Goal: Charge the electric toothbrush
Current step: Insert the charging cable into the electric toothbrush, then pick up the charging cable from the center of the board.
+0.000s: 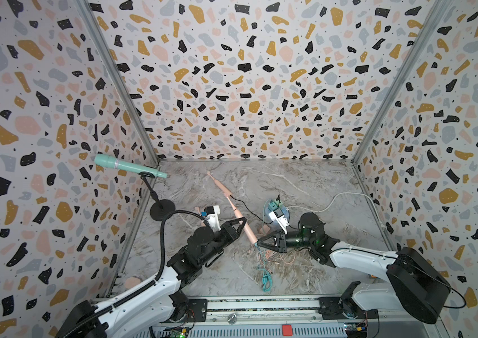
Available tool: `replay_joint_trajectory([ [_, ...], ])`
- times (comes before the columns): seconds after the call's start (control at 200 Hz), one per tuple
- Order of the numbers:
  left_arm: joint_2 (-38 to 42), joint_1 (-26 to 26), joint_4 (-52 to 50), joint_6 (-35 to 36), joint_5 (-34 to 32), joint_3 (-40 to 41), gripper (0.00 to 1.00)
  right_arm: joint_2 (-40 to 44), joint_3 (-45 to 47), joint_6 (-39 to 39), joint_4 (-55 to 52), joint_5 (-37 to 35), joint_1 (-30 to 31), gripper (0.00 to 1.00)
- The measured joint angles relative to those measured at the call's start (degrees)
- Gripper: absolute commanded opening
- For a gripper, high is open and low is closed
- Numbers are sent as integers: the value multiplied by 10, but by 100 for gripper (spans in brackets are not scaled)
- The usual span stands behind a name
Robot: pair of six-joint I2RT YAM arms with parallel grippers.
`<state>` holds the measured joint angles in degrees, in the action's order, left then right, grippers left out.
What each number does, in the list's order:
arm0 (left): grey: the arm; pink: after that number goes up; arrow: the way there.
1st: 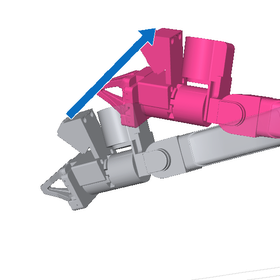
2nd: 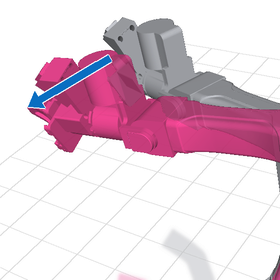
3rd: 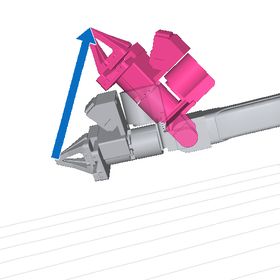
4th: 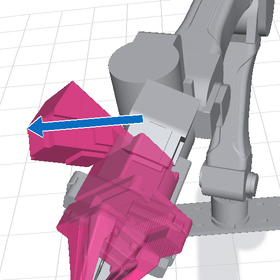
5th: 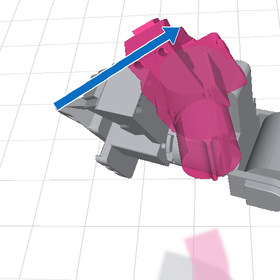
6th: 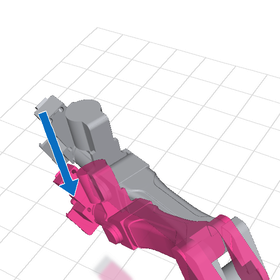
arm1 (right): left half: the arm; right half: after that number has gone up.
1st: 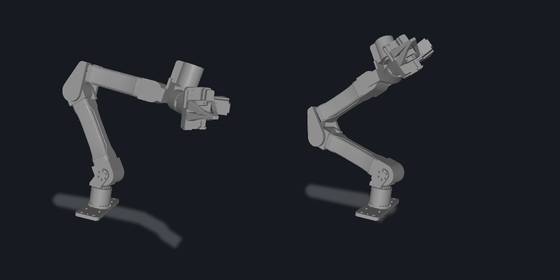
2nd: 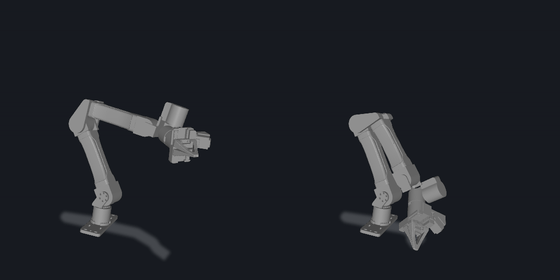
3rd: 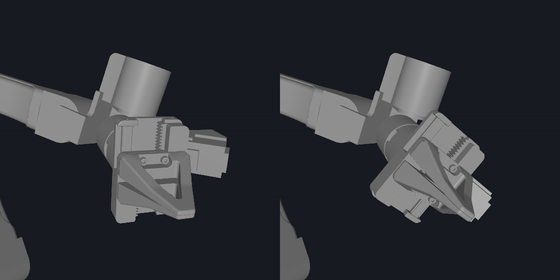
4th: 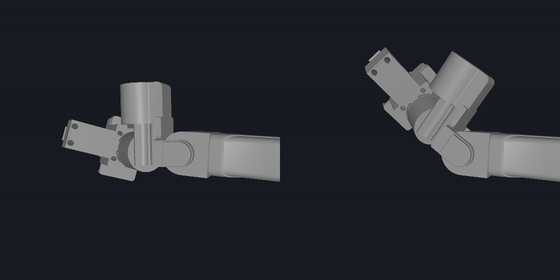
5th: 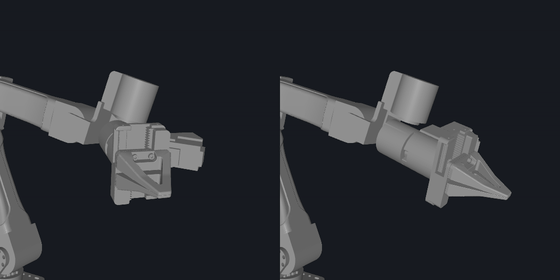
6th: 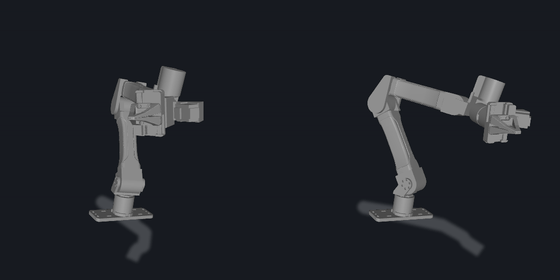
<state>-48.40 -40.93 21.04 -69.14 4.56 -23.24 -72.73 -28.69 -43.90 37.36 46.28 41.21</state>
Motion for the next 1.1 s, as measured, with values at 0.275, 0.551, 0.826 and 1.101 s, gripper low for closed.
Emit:
replay_joint_trajectory([
  [0.275, -17, 84, -165, 41, 101, -155, 0, 135, -14, 59, -87, -116, -43, 73],
  [0.551, -50, 113, -298, 71, 158, -306, 0, 123, 6, 80, -177, -167, -78, 70],
  [0.826, -63, 135, -370, 94, 177, -349, 0, 104, 50, 150, -195, -213, 22, 65],
  [1.101, -85, 151, -428, 121, 175, -405, 0, 73, 78, 192, -198, -293, 41, 63],
])
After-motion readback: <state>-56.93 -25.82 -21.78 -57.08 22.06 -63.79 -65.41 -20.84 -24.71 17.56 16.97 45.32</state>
